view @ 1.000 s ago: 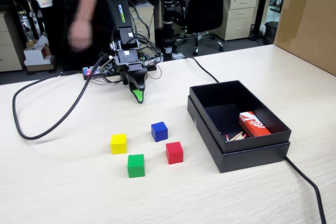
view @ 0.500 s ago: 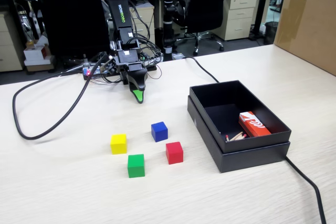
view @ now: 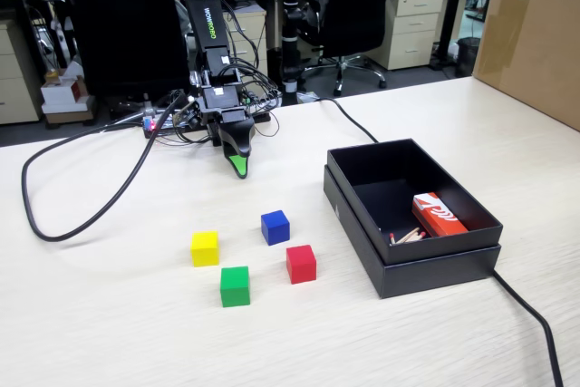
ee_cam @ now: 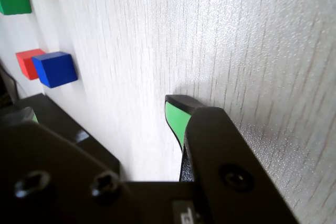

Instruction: Put the green cube on top of the red cube

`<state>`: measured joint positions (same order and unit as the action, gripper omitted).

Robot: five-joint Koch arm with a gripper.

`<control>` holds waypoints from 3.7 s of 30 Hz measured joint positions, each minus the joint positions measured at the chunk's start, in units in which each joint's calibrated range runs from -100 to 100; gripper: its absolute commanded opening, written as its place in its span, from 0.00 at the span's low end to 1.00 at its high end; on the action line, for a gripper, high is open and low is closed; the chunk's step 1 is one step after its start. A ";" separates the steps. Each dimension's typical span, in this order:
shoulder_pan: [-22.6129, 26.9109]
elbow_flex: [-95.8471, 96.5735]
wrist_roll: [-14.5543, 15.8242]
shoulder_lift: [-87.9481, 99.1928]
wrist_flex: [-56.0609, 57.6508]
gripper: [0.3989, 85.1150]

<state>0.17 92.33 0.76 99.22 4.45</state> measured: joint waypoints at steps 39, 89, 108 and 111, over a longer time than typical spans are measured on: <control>-0.98 -61.52 3.17 -40.65 39.02 0.55; -5.13 -124.78 0.78 -125.05 41.11 0.49; -5.13 -126.24 0.29 -125.31 41.04 0.10; -5.13 -126.34 0.29 -125.31 41.04 0.03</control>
<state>-4.96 -34.00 1.05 -26.08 45.49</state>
